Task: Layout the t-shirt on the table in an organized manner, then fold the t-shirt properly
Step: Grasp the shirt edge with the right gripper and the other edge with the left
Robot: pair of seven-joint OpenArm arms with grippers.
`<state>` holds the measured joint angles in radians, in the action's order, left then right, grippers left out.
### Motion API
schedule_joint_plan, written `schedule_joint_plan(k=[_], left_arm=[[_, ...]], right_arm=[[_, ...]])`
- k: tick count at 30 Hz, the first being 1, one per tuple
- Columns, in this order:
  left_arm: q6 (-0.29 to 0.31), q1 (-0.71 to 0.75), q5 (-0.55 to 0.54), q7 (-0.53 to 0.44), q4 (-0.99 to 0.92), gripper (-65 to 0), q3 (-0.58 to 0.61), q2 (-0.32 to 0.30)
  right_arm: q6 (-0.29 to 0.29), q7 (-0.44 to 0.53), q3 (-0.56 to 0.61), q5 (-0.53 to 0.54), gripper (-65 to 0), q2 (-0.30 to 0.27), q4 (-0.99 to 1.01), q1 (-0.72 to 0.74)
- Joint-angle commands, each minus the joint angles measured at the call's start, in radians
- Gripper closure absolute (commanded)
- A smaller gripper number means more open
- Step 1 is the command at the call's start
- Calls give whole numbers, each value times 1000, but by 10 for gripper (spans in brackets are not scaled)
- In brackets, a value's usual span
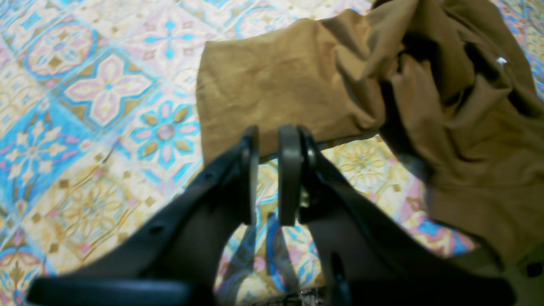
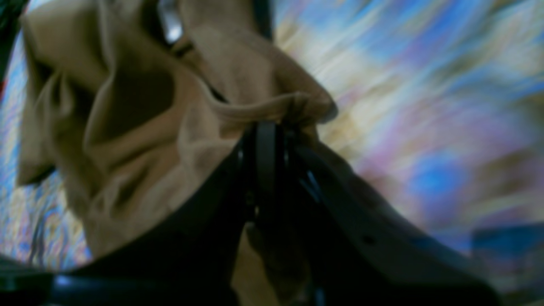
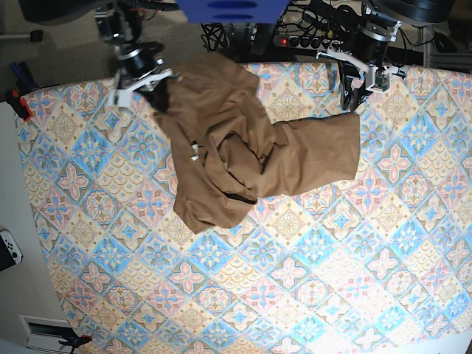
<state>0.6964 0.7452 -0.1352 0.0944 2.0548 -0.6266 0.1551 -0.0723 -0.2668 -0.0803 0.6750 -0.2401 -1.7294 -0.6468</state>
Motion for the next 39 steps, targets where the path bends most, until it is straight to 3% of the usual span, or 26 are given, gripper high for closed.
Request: schedule_joint_plan(k=[1,8,14,23,29,39], left_arm=[[2,10,-17,-15,14,-86,-2,2],[2,1,-16,78,14,-86,0,2],[2,-51,98,163,13,-90,6,2],[2,-148,182,176,-13,-110,0,2],[2,-160,173,176,-13,-319,3,2],[2,-298,185,176,-87,-323,-95,2]], right_arm=[[-14,-9,-48,4,0,-8,-40,-3],[-14,-259,-329,4,0,-8,-152,100],[-14,-386,-416,2,0,-6,-156,209],[-14,-397,-470,2,0,-6,-157,252],[-14,-397,-467,2,0,-6,-157,249],[-14,-397,-467,2,0,-6,-157,246]])
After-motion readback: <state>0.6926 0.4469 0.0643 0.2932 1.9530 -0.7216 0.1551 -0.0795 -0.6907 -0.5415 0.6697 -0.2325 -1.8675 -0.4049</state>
